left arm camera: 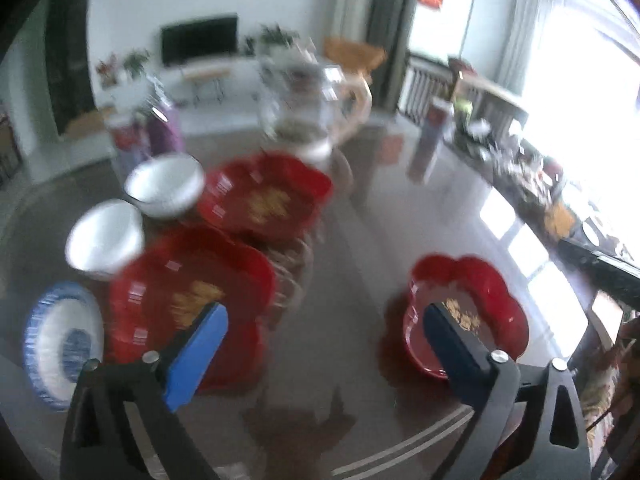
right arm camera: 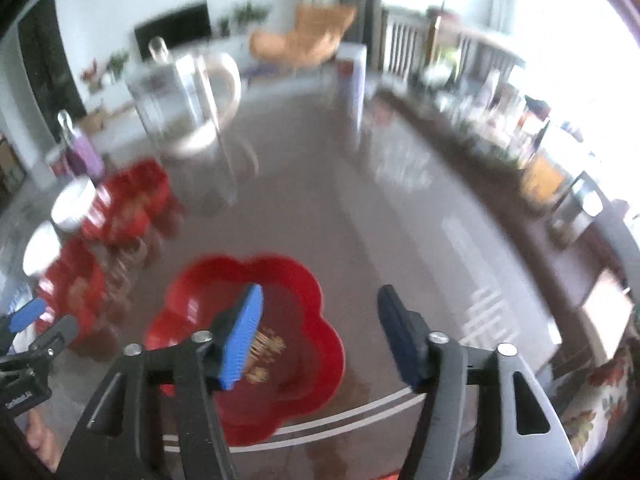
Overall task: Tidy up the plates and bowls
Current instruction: 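Carry the red plate away from the bowls and set it down, open right gripper, then move the right gripper back toward the remaining red plates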
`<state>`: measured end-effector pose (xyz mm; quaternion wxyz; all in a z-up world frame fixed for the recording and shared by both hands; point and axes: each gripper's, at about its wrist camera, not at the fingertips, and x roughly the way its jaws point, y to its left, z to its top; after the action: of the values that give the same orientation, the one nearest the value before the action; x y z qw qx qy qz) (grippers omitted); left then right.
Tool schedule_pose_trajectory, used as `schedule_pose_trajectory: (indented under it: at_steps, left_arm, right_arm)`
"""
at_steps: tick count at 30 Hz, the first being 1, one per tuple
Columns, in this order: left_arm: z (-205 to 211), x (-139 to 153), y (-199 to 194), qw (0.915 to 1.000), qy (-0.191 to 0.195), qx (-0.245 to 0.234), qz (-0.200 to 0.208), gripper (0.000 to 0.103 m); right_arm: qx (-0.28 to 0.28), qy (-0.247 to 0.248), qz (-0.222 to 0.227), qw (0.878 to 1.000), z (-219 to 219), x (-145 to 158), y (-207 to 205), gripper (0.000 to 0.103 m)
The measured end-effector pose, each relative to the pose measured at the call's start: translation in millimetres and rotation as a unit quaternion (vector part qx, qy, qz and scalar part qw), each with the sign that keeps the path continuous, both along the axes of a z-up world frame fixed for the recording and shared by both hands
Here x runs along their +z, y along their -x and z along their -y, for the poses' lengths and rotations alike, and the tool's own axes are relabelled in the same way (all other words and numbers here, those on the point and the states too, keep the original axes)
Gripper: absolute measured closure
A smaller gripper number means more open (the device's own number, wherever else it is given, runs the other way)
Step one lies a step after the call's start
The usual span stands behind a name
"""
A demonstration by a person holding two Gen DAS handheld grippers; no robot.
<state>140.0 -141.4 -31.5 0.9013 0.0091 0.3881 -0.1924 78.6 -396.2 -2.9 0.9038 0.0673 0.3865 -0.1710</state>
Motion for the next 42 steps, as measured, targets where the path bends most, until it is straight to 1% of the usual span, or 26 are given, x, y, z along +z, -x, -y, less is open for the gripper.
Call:
schedule_pose_trajectory:
  at_steps: [2, 3, 5, 6, 8, 10, 12, 13, 15, 17, 18, 20, 23, 25, 27, 30, 32, 34, 38, 42]
  left_arm:
    - [-24, 18, 15, 0.9990, 0.001, 0.021, 0.038, 0.004]
    - [-37, 27, 27, 0.9972, -0.003, 0.036, 0.065, 0.002]
    - [-57, 35, 45, 0.9929, -0.019, 0.059, 0.102, 0.000]
    - [-66, 37, 55, 0.9901, -0.031, 0.069, 0.118, 0.000]
    - [-81, 35, 71, 0.9858, -0.052, 0.084, 0.135, 0.000]
    - [-91, 30, 81, 0.9844, -0.061, 0.090, 0.139, 0.000]
    - [-101, 21, 86, 0.9852, -0.066, 0.089, 0.131, 0.000]
    - [-105, 17, 87, 0.9862, -0.067, 0.087, 0.124, 0.000]
    - [-110, 10, 88, 0.9873, -0.066, 0.085, 0.117, 0.000]
    - [-116, 9, 92, 0.9876, -0.060, 0.084, 0.119, 0.000]
    - [-118, 9, 93, 0.9874, -0.057, 0.085, 0.120, 0.000]
    - [-122, 8, 95, 0.9870, -0.056, 0.089, 0.122, 0.000]
    - [-125, 6, 89, 0.9879, -0.053, 0.096, 0.109, 0.000]
    - [-126, 0, 84, 0.9894, -0.053, 0.101, 0.090, 0.000]
    - [-126, -11, 74, 0.9911, -0.063, 0.106, 0.051, 0.000]
    - [-130, -22, 69, 0.9939, -0.042, 0.101, 0.008, 0.000]
    - [-130, -24, 71, 0.9947, -0.034, 0.097, -0.003, 0.000]
    - [-127, -23, 75, 0.9955, -0.031, 0.090, 0.002, 0.000]
    - [-121, -14, 83, 0.9962, -0.033, 0.075, 0.028, 0.000]
    - [-117, -11, 86, 0.9970, -0.029, 0.066, 0.029, 0.000]
  right_arm:
    - [-0.003, 0.021, 0.043, 0.999, -28, 24, 18, 0.028]
    - [-0.010, 0.033, 0.070, 0.997, -45, 33, 30, 0.026]
    - [-0.033, 0.058, 0.118, 0.991, -82, 41, 52, 0.022]
    - [-0.036, 0.062, 0.130, 0.989, -95, 40, 60, 0.022]
    - [-0.032, 0.059, 0.152, 0.986, -122, 31, 74, 0.022]
    - [-0.028, 0.049, 0.173, 0.983, -149, 18, 89, 0.022]
    - [-0.008, 0.051, 0.184, 0.982, -171, 9, 95, 0.022]
    - [0.007, 0.059, 0.178, 0.982, -180, 6, 94, 0.022]
    - [0.032, 0.089, 0.165, 0.982, -200, 5, 90, 0.022]
    - [0.042, 0.118, 0.174, 0.977, -213, 9, 89, 0.022]
    - [0.042, 0.124, 0.179, 0.975, -218, 10, 93, 0.022]
    - [0.044, 0.125, 0.186, 0.974, -221, 11, 94, 0.022]
    - [0.041, 0.112, 0.178, 0.977, -220, 6, 91, 0.022]
    - [0.040, 0.104, 0.171, 0.979, -218, 3, 92, 0.022]
    - [0.043, 0.097, 0.162, 0.981, -217, -1, 91, 0.022]
    - [0.042, 0.094, 0.161, 0.982, -214, -3, 92, 0.022]
    - [0.045, 0.088, 0.159, 0.982, -213, -4, 93, 0.022]
    - [0.046, 0.077, 0.158, 0.983, -212, -5, 92, 0.022]
    - [0.047, 0.070, 0.154, 0.984, -212, -6, 93, 0.022]
    - [0.048, 0.072, 0.156, 0.984, -213, -7, 93, 0.022]
